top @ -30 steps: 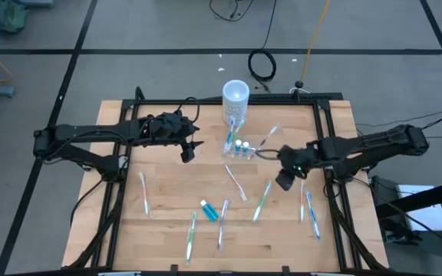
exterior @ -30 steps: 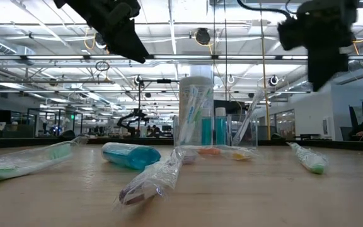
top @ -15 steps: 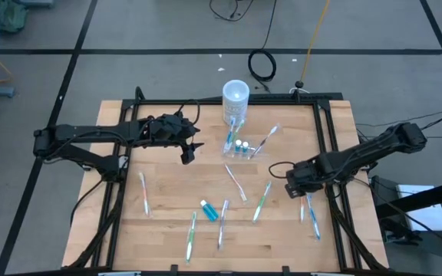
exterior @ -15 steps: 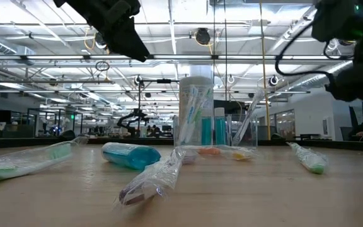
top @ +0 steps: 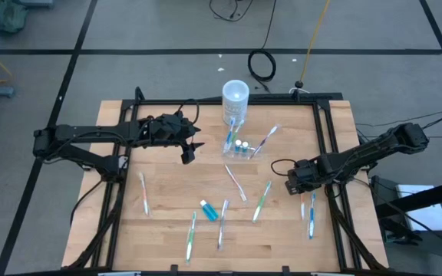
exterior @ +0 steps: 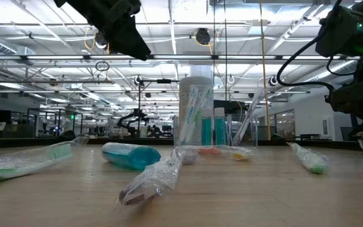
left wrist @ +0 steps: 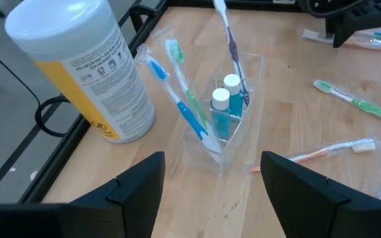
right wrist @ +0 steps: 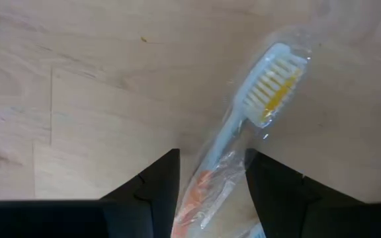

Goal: Pick & Place toothbrushing station
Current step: Put the right orange toothbrush into the transparent organizer

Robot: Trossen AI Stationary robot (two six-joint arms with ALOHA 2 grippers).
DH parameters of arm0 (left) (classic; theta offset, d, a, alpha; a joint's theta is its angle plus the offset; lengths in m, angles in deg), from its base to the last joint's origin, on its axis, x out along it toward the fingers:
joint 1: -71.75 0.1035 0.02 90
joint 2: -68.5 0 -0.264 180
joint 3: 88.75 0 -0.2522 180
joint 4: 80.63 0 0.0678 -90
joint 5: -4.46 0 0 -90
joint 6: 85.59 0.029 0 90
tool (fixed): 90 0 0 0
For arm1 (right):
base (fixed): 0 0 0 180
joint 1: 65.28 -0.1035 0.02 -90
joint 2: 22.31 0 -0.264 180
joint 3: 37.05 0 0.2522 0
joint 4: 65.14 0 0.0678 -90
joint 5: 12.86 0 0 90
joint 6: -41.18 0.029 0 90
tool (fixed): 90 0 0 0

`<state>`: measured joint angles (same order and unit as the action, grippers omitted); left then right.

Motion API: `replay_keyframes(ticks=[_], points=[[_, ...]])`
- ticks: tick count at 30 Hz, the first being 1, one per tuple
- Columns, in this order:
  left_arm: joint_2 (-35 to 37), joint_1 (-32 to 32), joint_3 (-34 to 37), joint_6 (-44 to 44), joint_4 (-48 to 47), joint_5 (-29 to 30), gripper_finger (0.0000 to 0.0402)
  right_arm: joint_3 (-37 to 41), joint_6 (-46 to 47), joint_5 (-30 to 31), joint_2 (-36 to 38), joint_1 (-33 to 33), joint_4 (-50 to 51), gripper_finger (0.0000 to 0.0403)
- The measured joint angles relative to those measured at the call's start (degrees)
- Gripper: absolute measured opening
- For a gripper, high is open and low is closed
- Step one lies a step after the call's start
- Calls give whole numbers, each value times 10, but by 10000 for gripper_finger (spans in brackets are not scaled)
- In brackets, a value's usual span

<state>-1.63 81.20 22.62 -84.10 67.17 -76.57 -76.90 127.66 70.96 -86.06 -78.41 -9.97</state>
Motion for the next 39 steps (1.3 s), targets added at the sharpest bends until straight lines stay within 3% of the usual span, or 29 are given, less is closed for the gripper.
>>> replay_keyframes(ticks=[12,19,21,25,31,36,39], points=[[0,0,0,12,3,1,255,-22,-47,15,10,-1,18,17],[0,0,0,13,3,1,255,-53,-115,122,63,3,-64,17],[0,0,0,13,3,1,255,-55,-149,183,86,5,-118,14],[0,0,0,13,5,1,255,-55,-297,306,118,14,-230,5],[0,0,0,13,11,1,255,-54,-668,437,127,35,-502,6],[0,0,0,13,15,1,255,-33,-883,467,81,68,-739,6],[0,0,0,13,16,1,255,-17,-931,466,41,89,-800,5]])
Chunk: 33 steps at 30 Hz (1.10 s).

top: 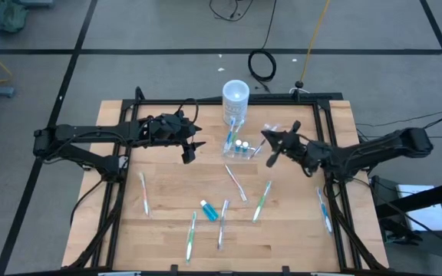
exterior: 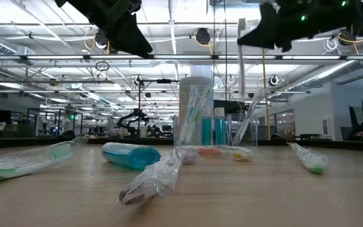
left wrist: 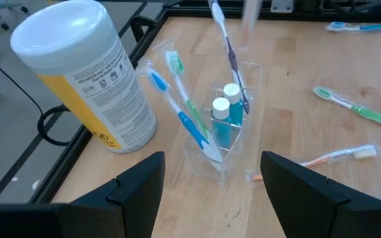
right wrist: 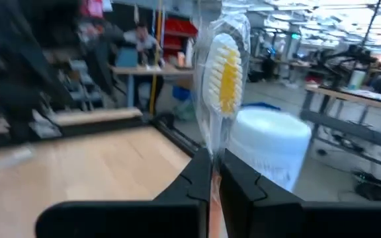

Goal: Pick & Place toothbrushing station
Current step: Put the right orange toothbrush into the transparent organizer, then put the left orange toothbrush into the transparent organizer

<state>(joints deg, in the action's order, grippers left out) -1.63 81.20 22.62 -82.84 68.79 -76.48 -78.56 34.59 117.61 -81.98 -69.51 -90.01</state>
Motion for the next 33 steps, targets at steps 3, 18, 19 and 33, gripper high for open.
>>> replay_keyframes(ticks=[3,18,19,33], points=[[0,0,0,-1,0,0,255,15,24,0,-41,17,-7,6],[0,-1,0,-21,0,-1,255,66,119,-2,-122,35,-10,59],[0,-1,0,-22,0,-1,255,66,119,-2,-122,35,-10,67],[0,-1,0,-45,0,-1,255,66,62,-67,-121,34,-193,150]])
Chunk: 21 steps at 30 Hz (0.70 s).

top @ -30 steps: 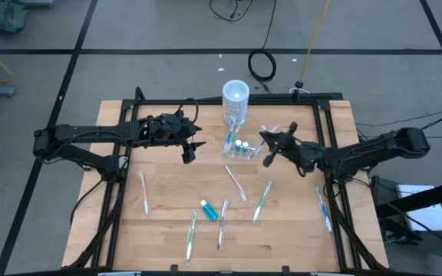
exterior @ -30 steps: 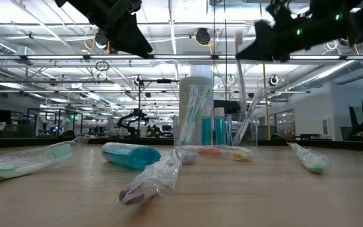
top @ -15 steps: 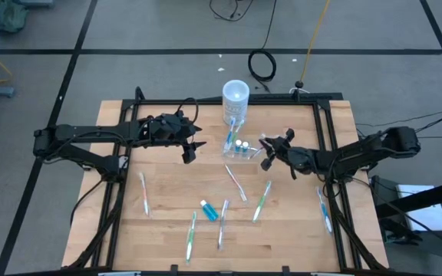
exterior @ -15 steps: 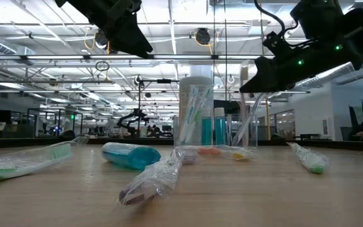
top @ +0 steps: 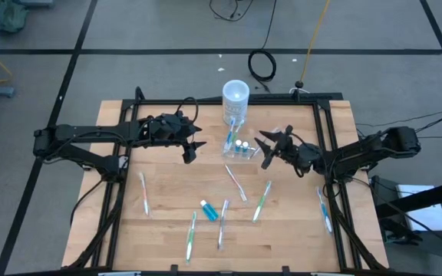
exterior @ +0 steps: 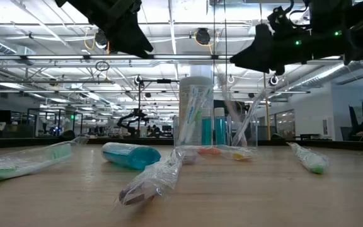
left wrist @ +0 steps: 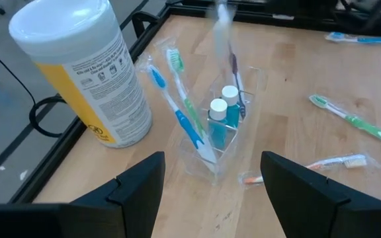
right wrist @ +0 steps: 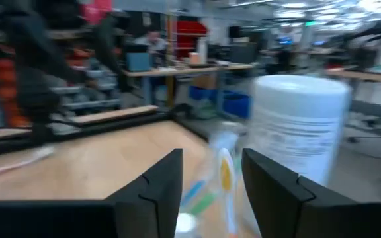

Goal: Pick & Place toothbrushing station
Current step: Put the left orange toothbrush into the transparent organizer

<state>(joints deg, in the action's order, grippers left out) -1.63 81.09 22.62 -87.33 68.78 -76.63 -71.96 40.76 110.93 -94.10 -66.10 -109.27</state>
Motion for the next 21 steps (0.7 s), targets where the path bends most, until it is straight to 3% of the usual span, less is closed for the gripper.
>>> replay_keyframes(ticks=[6,10,14,21], points=[[0,-2,0,-46,-1,-1,255,0,21,-24,0,0,31,143],[0,-2,0,-61,-33,-45,255,0,62,-26,0,0,54,140],[0,-2,0,-74,-105,-89,255,0,105,-26,0,0,77,142],[0,-38,0,-203,-266,-66,255,0,103,-26,0,0,80,140]])
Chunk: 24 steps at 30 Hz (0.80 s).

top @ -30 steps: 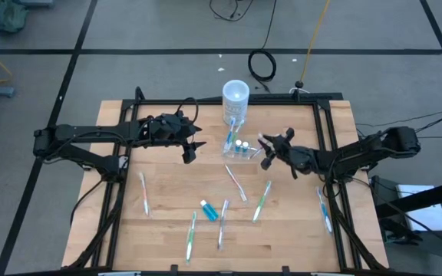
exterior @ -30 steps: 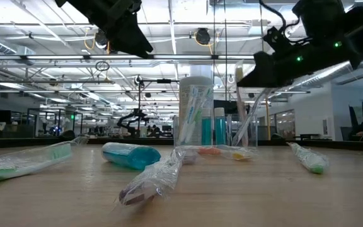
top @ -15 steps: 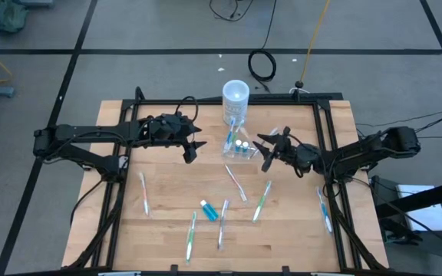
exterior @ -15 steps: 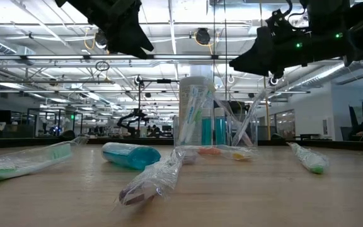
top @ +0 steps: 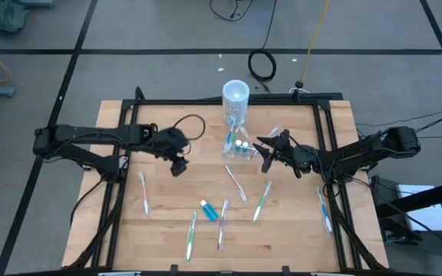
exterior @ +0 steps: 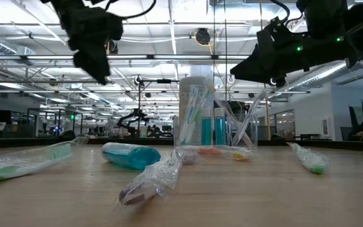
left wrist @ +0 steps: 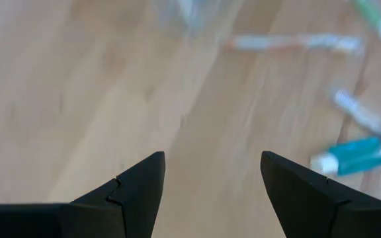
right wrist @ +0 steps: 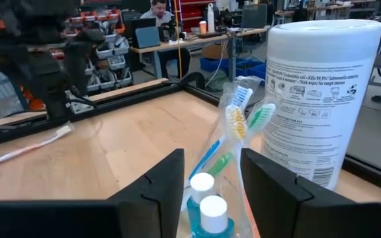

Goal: Pick & Place toothbrushing station
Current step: Put the left orange toothbrush into the transparent organizer

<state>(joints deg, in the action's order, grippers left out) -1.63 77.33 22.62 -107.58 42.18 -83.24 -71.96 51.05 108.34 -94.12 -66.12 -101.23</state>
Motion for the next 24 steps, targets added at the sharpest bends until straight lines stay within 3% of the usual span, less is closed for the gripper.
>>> replay_keyframes(ticks=[7,11,16,24], points=[[0,-61,0,-221,-152,4,255,0,0,0,0,0,0,140],[0,-94,17,-330,-184,21,255,0,0,0,0,0,0,141],[0,-119,45,-385,-184,35,255,0,0,0,0,0,0,140],[9,-119,109,-470,-181,-2,255,0,0,0,0,0,0,141]])
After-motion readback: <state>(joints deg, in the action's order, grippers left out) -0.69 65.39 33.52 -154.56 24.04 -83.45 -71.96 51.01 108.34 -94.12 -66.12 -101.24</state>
